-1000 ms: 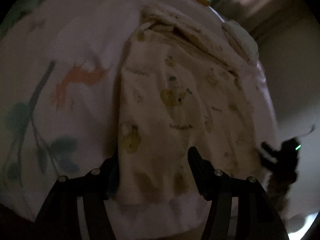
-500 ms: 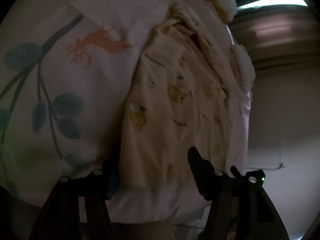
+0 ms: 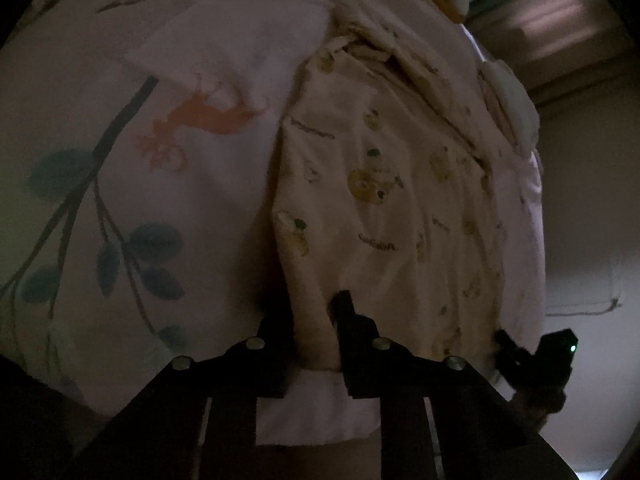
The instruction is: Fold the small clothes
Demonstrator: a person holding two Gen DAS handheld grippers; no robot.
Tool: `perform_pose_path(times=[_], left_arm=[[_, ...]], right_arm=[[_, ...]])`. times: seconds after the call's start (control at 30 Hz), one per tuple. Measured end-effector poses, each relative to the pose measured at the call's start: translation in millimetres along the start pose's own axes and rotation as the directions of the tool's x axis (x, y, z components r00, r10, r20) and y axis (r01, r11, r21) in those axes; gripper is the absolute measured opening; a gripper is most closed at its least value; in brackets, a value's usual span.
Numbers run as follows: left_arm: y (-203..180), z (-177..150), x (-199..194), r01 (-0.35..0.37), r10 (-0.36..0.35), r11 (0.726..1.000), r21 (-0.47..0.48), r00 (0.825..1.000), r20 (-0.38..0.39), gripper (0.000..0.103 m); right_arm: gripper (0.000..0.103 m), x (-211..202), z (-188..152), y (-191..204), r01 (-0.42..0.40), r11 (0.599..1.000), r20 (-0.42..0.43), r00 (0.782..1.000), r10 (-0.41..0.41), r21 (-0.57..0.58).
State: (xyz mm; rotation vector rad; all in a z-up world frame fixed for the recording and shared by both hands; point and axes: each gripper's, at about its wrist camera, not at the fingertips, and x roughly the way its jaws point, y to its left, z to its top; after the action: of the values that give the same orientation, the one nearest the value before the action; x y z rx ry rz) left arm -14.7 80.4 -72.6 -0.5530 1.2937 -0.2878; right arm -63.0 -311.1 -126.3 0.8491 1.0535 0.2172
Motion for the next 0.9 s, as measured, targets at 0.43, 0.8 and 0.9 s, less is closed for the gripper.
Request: perform_pose_path(times=[0.43, 0.8, 0.9], left_arm=[[-28, 11, -33, 0.016, -0.026, 0.996, 0.084, 0.993, 0.119, 0.005], [-47, 39, -47, 0.052, -0.067, 0.996, 0.078, 0.976, 0.209, 0.005], [-50, 51, -51, 0.065, -0.080, 0.995, 0.071, 0.970, 0.231, 0.005]], right_arm=[[0.008, -7, 11, 27, -0.072, 0.996, 0.101, 0.992, 0.077, -0.055], [0.008, -18, 47, 67, -0.121, 0.986, 0.177, 0.974, 0.141, -0.115], [0.008, -15, 59, 78, -0.110, 0.985, 0.194, 0.972, 0.134, -0.131]])
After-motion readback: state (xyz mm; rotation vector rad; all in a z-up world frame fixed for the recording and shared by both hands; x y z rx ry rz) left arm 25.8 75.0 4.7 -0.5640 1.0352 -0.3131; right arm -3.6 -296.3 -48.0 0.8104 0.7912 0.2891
